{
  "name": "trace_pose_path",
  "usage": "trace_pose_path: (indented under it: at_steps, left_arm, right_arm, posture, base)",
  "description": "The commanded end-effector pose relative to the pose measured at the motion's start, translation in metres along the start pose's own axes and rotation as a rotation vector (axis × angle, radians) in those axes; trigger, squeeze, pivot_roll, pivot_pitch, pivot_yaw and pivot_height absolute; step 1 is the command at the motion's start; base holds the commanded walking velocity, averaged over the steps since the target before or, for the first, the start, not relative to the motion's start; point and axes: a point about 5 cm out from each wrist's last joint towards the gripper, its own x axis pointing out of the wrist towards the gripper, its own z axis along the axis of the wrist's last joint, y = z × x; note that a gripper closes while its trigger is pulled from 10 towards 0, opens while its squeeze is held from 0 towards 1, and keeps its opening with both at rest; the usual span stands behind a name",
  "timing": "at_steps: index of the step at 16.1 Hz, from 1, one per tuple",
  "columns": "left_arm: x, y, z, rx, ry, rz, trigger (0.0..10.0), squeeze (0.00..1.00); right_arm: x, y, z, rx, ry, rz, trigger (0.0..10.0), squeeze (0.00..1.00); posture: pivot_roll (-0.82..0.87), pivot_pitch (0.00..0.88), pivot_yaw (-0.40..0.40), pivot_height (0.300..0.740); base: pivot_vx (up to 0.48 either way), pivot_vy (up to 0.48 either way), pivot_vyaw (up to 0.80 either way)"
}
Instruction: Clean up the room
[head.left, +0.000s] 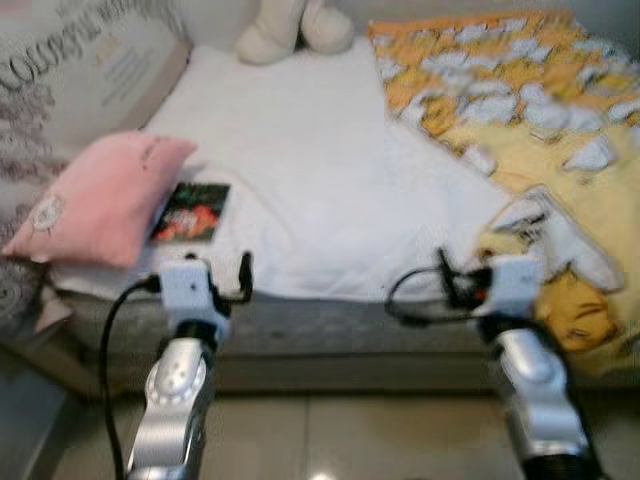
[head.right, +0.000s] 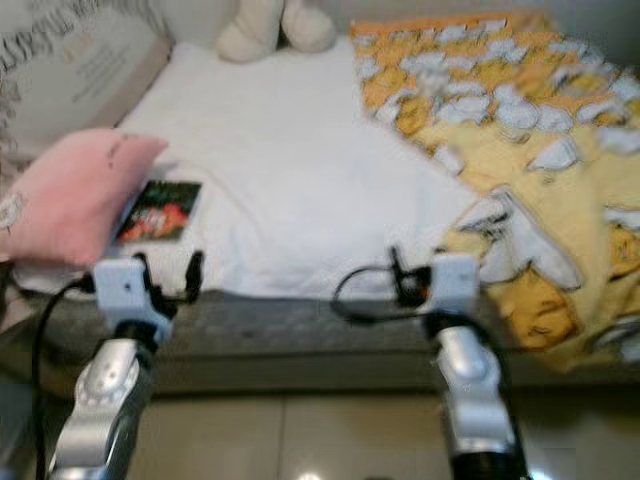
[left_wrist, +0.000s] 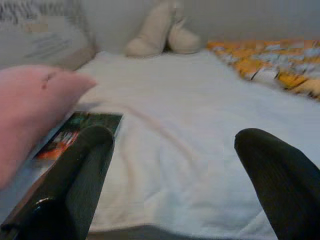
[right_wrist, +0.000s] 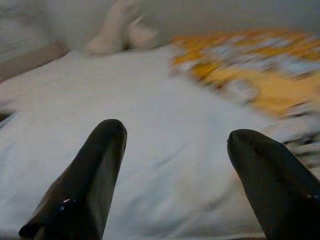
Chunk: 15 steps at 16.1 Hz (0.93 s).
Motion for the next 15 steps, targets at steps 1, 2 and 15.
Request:
trace_pose_path:
  at_steps: [1, 2, 15]
  left_arm:
    - [0.001, 0.012, 0.002, -0.003, -0.005, 0.042, 10.0, 0.0]
    - [0.004, 0.015, 0.004, -0.03, -0.006, 0.067, 10.0, 0.0]
    - [0.004, 0.014, -0.001, 0.025, 0.02, 0.034, 10.0, 0.0]
  right_arm:
    - [0.006, 0.002, 0.008, 0.047, -0.037, -0.027, 10.0, 0.0]
    - [0.008, -0.002, 0.008, 0.088, -0.032, -0.066, 10.0, 0.0]
    - [0.011, 0.007, -0.003, -0.038, 0.037, -0.003, 10.0, 0.0]
  posture:
    - [-0.18, 0.0, 0.132, 0.74]
    - [-0.17, 0.0, 0.13, 0.74]
    - [-0.17, 0.0, 0.132, 0.74]
  base:
    - [0.0, -0.428, 0.0]
    - [0.0, -0.42, 0.0]
    - [0.039, -0.288, 0.0]
